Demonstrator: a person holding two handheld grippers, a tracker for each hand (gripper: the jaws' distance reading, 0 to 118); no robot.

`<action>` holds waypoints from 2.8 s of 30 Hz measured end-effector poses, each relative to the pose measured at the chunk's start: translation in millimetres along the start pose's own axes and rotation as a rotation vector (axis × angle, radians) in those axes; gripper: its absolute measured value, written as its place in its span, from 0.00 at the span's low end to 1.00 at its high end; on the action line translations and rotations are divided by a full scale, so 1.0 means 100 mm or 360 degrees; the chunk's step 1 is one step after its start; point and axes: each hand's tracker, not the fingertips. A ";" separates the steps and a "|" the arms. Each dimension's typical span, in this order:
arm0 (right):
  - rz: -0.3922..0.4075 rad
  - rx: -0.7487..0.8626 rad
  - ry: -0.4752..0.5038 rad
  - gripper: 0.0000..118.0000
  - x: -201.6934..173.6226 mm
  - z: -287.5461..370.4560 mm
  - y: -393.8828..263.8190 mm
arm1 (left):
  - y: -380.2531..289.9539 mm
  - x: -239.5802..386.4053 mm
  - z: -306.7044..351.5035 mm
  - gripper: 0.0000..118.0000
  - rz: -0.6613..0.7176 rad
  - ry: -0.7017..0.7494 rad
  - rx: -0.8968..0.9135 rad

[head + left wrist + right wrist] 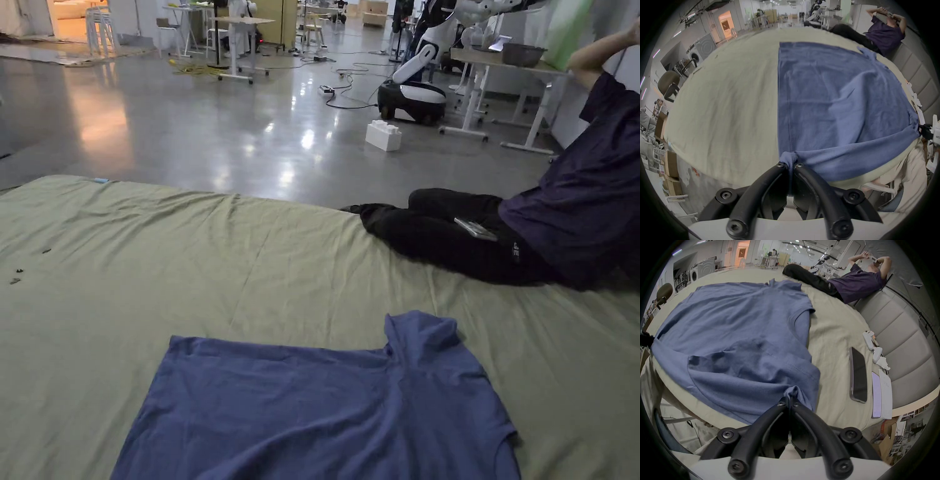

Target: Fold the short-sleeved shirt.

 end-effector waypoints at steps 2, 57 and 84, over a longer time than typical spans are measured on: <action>-0.0005 -0.0005 -0.0004 0.02 -0.04 -0.06 -0.01 | -0.06 0.04 -0.05 0.05 0.0005 0.0002 0.0055; -0.0406 0.1340 -0.0096 0.00 -0.36 0.91 1.29 | 0.29 -0.14 0.56 0.32 0.0292 -0.0063 0.0421; -0.0369 0.1116 -0.0081 0.01 -0.34 0.70 0.93 | 0.02 0.22 -0.04 0.06 0.0144 0.0061 0.0076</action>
